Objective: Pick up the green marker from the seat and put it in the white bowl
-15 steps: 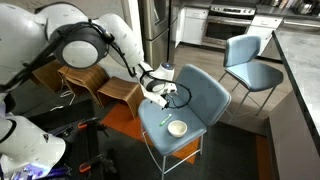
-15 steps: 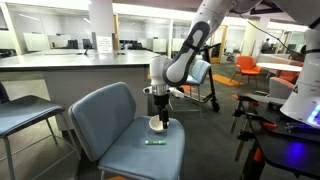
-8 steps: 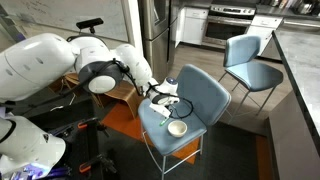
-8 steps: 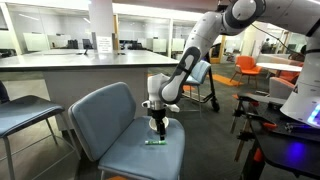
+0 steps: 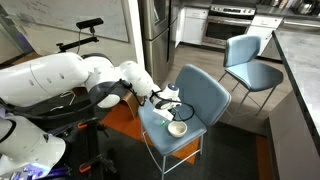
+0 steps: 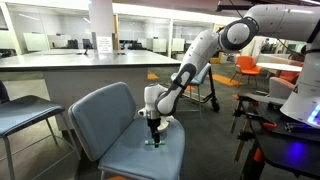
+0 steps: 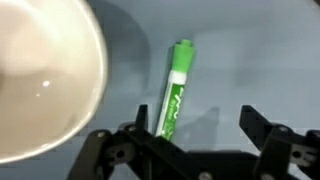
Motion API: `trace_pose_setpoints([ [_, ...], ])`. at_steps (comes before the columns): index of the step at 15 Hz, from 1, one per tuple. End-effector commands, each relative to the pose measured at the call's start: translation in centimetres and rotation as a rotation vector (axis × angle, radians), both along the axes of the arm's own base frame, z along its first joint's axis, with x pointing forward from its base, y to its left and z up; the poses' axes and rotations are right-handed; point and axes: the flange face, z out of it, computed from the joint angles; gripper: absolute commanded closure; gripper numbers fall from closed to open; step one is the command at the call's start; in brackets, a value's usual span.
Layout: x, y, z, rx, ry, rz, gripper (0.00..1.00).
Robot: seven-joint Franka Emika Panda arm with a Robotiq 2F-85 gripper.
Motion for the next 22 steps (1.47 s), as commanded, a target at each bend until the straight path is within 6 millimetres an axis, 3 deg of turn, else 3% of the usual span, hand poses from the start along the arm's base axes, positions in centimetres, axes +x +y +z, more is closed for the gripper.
trace_pose_setpoints([
  [1,0.58,0.05,-0.02,-0.007,0.002,0.022,0.25],
  [2,0.64,-0.02,-0.28,-0.008,0.001,0.024,0.29],
  [9,1.16,-0.03,0.17,-0.004,-0.011,0.020,0.84],
  [12,1.02,-0.09,0.04,-0.005,-0.009,0.015,1.00],
  [17,1.12,0.06,0.24,-0.006,-0.008,0.015,1.00],
  [18,1.08,0.11,0.21,-0.007,-0.005,0.017,0.74],
  [19,0.99,0.19,0.16,-0.008,-0.001,0.018,0.74],
  [22,0.75,0.68,0.02,-0.005,0.006,0.018,0.53],
])
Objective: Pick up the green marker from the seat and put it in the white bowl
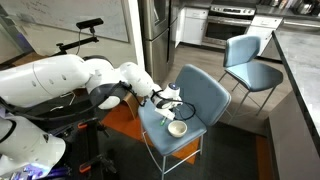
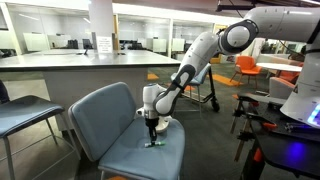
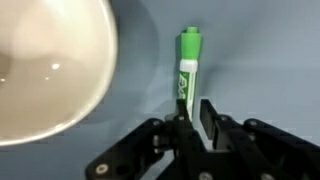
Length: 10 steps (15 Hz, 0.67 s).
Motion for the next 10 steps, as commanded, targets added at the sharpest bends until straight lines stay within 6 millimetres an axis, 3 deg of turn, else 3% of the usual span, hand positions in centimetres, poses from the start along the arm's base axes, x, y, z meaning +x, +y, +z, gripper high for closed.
trace_pose_setpoints([
  [1,-0.4,0.7,-0.2,-0.001,0.031,0.023,0.45],
  [7,-1.1,0.8,-1.0,-0.018,0.044,0.021,0.02],
  [8,-1.2,0.7,-1.1,-0.021,0.048,0.024,0.44],
  [10,-1.4,0.5,-1.3,-0.024,0.053,0.032,0.41],
])
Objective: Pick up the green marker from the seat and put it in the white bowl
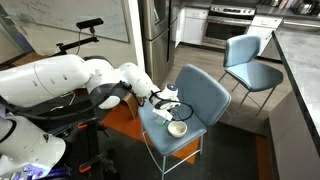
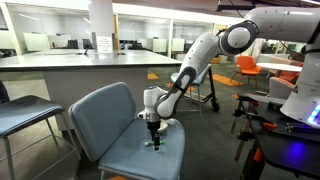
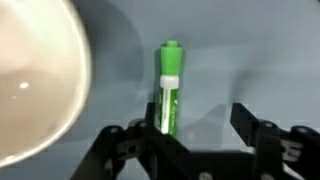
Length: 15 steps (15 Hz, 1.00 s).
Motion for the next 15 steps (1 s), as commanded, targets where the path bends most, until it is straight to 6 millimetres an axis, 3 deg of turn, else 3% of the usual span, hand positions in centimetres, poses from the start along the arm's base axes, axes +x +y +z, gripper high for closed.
trace_pose_setpoints([
  [1,-0.2,-0.2,-0.2,-0.019,0.022,0.017,0.47],
  [4,-0.1,-0.3,-0.1,-0.024,0.019,0.018,0.73],
  [8,0.2,-0.7,0.1,-0.026,0.023,0.009,0.99],
  [11,0.8,-0.8,0.6,-0.022,0.036,0.003,0.95],
  [15,2.0,-1.6,3.4,-0.019,0.014,-0.014,0.95],
])
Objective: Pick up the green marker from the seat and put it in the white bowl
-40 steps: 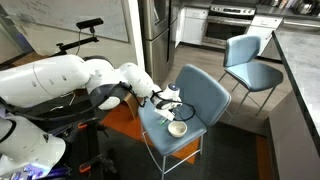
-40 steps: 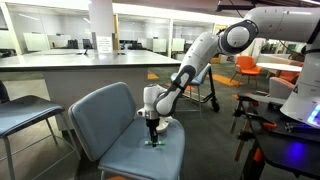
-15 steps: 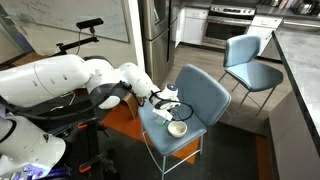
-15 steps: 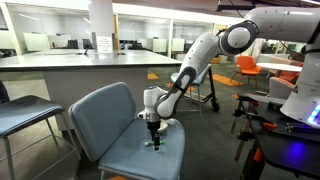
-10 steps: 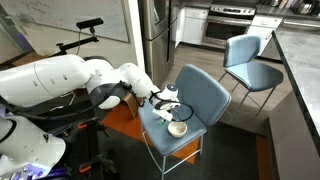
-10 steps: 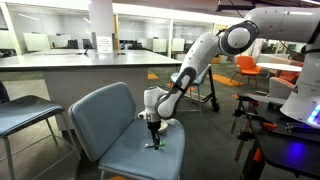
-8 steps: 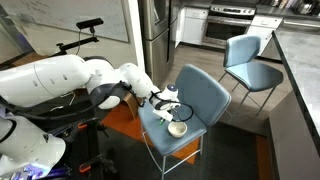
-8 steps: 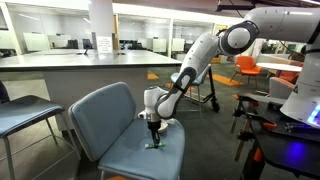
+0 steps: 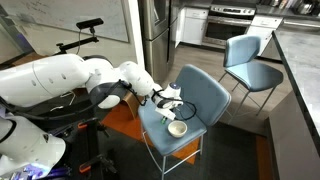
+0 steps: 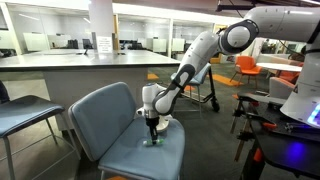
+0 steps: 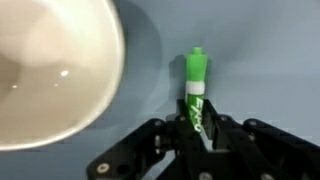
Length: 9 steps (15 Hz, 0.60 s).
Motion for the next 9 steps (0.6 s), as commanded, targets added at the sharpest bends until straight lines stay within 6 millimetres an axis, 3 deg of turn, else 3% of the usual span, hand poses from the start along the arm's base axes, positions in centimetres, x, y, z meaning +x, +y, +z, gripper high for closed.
trace_pose_setpoints([
  [1,1.1,-0.9,2.7,-0.020,0.000,-0.016,0.95],
  [6,3.1,-3.4,6.1,-0.074,-0.060,-0.015,0.95],
  [9,4.1,-5.5,7.1,-0.107,-0.090,-0.026,0.95],
])
